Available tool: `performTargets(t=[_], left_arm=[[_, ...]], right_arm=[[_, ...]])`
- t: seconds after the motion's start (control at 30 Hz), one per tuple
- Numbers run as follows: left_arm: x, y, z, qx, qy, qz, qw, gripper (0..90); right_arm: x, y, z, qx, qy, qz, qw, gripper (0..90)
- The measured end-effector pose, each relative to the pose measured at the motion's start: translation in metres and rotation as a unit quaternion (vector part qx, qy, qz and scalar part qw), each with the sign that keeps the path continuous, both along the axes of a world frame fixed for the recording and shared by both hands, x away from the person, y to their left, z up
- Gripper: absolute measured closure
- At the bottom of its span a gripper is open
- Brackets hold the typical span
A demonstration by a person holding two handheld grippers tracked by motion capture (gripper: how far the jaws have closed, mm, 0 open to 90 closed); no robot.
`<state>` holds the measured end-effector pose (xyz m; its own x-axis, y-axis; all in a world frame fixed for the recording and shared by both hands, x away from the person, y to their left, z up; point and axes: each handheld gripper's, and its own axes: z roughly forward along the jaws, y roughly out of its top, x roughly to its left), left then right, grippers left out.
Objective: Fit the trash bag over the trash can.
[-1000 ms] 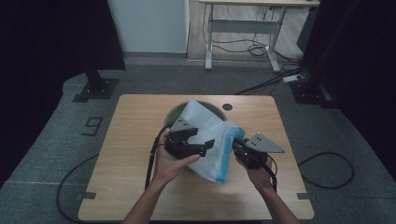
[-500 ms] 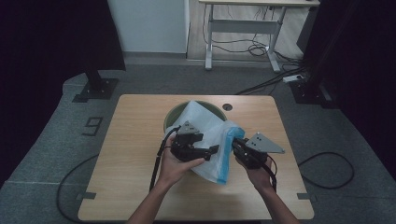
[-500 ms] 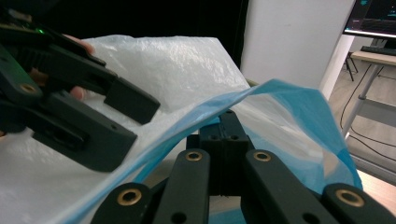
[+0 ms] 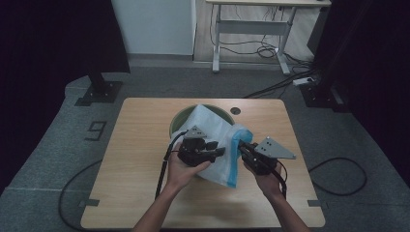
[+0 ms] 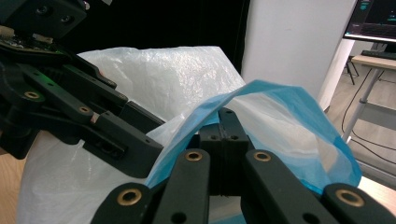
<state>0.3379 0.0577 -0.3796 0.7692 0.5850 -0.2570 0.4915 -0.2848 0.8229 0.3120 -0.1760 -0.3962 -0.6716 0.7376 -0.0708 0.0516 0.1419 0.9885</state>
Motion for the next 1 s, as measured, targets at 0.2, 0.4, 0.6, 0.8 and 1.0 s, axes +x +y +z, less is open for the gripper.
performTargets(t=[0.2,0.4,0.6,0.8,1.0], left_arm=[[0.002,0.006,0.002,-0.036,-0.003,-0.009,0.9993,81.1],[0.010,0.016,0.006,-0.073,-0.013,-0.010,0.9972,89.7],[0.019,0.033,0.017,-0.113,-0.026,0.014,0.9932,89.8],[0.027,0.053,0.027,-0.151,-0.044,0.049,0.9863,89.8],[0.029,0.073,0.032,-0.174,-0.056,0.073,0.9805,89.8]], right_arm=[[0.000,-0.002,-0.001,0.000,0.000,-0.001,1.0000,88.7],[0.001,-0.005,-0.003,-0.003,0.005,-0.004,1.0000,88.7],[0.004,-0.010,-0.009,-0.003,0.014,-0.011,0.9998,88.7],[0.007,-0.015,-0.013,-0.010,0.017,-0.021,0.9996,88.7],[0.008,-0.022,-0.018,-0.014,0.022,-0.033,0.9991,88.7]])
